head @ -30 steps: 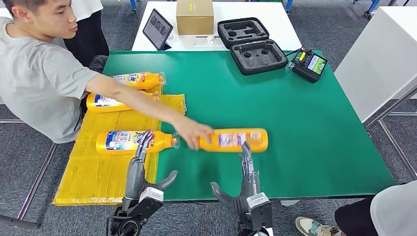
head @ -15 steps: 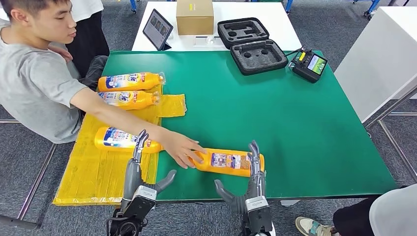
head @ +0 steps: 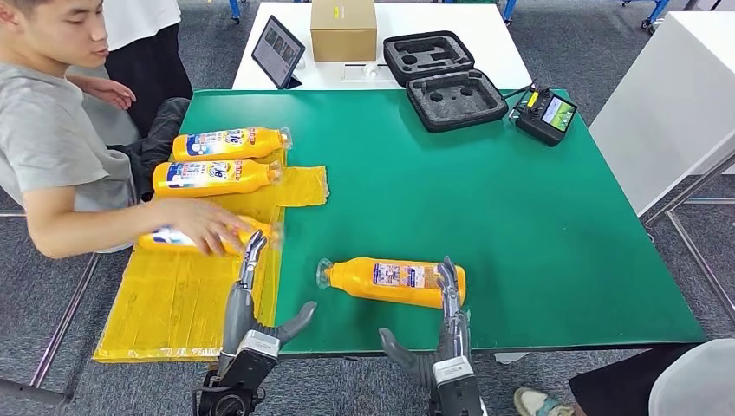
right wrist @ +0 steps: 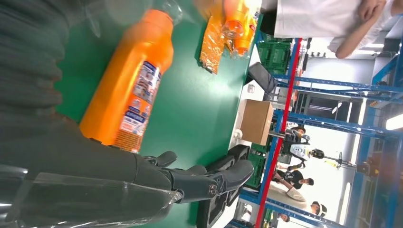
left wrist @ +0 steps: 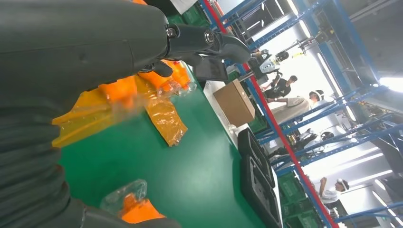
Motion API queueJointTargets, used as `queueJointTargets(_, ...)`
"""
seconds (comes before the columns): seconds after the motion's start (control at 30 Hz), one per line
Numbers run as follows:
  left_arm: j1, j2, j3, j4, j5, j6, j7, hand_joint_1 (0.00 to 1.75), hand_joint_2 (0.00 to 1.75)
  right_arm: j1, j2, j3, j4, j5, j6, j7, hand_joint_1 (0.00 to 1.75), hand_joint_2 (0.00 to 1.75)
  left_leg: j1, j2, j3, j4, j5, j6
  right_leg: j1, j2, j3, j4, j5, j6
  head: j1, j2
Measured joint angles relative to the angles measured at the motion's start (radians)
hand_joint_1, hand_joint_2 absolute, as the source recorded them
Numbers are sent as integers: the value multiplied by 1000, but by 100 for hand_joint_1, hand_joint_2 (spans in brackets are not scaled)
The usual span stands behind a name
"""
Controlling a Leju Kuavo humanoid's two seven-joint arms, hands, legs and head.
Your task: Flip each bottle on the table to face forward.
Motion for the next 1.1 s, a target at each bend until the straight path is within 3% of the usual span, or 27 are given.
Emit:
queueJointTargets(0.5,-32,-12,-5,11,0,-37,0,0,175,12,2,-39,-3,50,-6,0,0,175,0,0,0,0,0,0,0,0,0,0,0,0,0,0)
queueJointTargets(0.8,-31,-12,-20,9,37,2,0,0,175,6,3,-91,-3,279,-47,0,0,175,0,0,0,0,0,0,0,0,0,0,0,0,0,0)
queueJointTargets(1.1,-29,-2,-41,9,73,28,0,0,175,-18,12,-142,20,372,-48,0,0,175,0,0,0,0,0,0,0,0,0,0,0,0,0,0)
